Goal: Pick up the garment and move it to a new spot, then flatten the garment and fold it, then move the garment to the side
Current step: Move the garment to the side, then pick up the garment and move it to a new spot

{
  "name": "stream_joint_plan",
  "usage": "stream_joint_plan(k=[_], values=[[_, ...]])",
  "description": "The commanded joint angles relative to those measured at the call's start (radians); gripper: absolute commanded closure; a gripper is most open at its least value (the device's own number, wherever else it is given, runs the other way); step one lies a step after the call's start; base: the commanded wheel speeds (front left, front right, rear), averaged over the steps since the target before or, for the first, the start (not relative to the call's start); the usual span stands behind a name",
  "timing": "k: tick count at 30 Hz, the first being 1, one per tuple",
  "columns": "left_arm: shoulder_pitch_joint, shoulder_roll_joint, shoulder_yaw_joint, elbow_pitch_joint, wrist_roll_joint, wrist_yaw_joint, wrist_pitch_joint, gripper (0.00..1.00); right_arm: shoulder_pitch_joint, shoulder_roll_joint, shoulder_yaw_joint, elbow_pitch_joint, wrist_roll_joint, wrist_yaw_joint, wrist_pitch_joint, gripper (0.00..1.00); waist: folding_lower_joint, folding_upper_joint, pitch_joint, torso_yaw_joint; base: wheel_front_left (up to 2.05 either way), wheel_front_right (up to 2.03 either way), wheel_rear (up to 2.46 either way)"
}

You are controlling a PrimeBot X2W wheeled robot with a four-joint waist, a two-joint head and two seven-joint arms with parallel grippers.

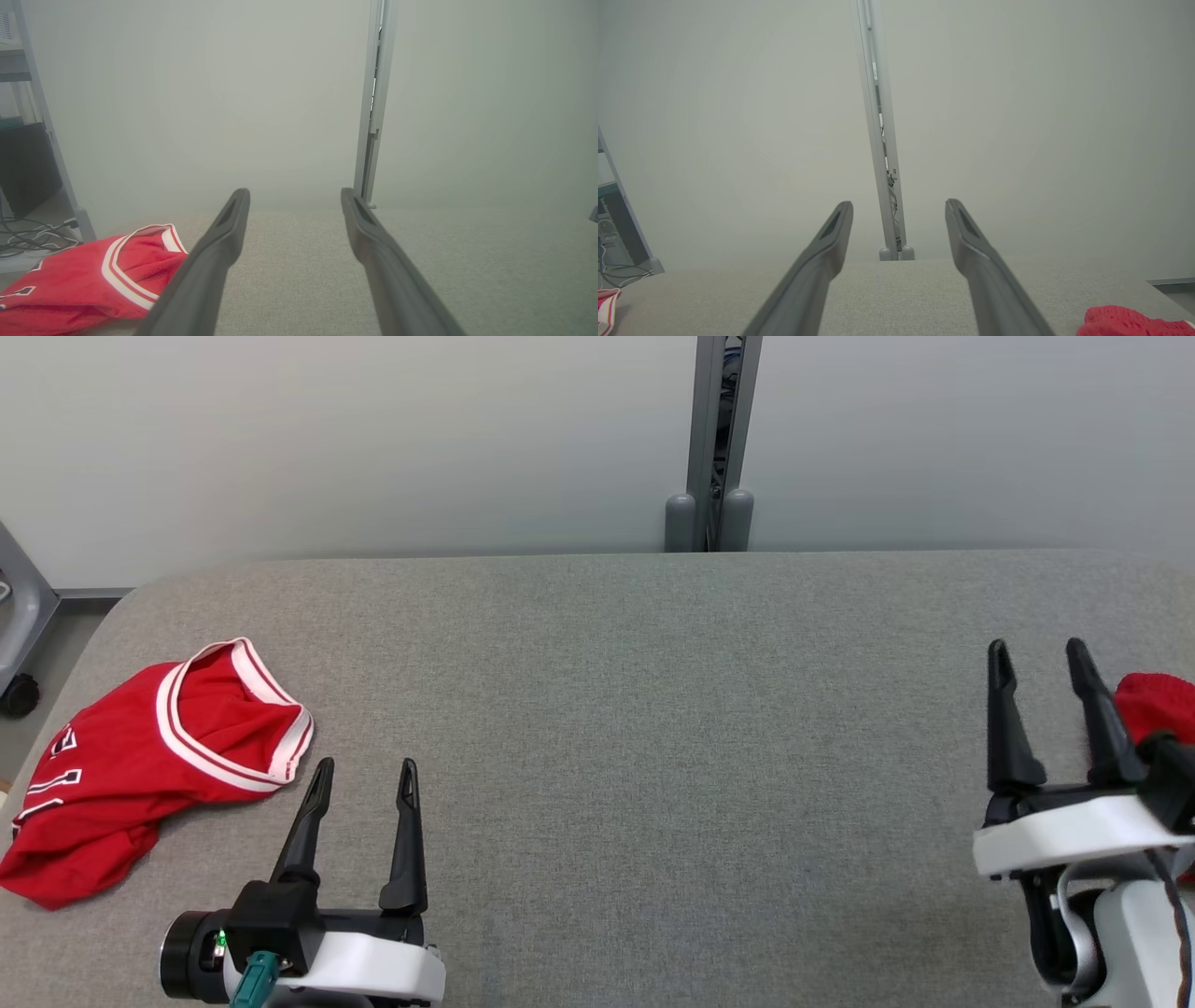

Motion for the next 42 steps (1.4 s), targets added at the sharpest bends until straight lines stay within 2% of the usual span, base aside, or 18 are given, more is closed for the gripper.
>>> stream_joint_plan(k=[1,5,13,30,36,42], values=[[0.003,0.004,0.005,-0.003,-0.005,0.004,-0.003,0.0,0.025,-0.007,0.013,-0.019,0.005,0.0,-0.001,0.0,0.0,-0.0001,0.0,0.0,0.0,0.0,0.0],[0.012,0.004,0.008,0.001,-0.006,0.004,-0.003,0.0,0.097,-0.006,0.056,-0.066,-0.005,0.0,-0.001,0.0,0.0,-0.0001,-0.001,0.0,0.0,0.0,0.0],[0.024,0.004,-0.007,0.05,-0.016,-0.015,-0.004,0.0,0.191,0.025,0.094,-0.042,-0.039,0.0,-0.001,0.0,0.0,-0.0001,-0.002,-0.001,0.0,0.0,0.0],[0.011,0.004,-0.014,0.067,-0.03,-0.023,-0.003,0.0,0.214,0.055,0.081,-0.036,-0.091,0.0,-0.001,0.0,0.0,-0.0001,0.004,0.009,0.0,0.0,0.0],[0.0,0.004,-0.018,0.058,-0.025,-0.02,-0.003,0.0,0.217,0.058,0.09,-0.048,-0.086,0.0,-0.001,0.0,0.0,-0.0001,0.019,0.059,0.0,0.0,0.0],[-0.007,0.004,-0.02,0.052,-0.025,-0.016,-0.003,0.0,0.214,0.057,0.108,-0.047,-0.086,0.0,-0.001,0.0,0.0,-0.0001,0.029,0.157,0.0,0.0,0.0]])
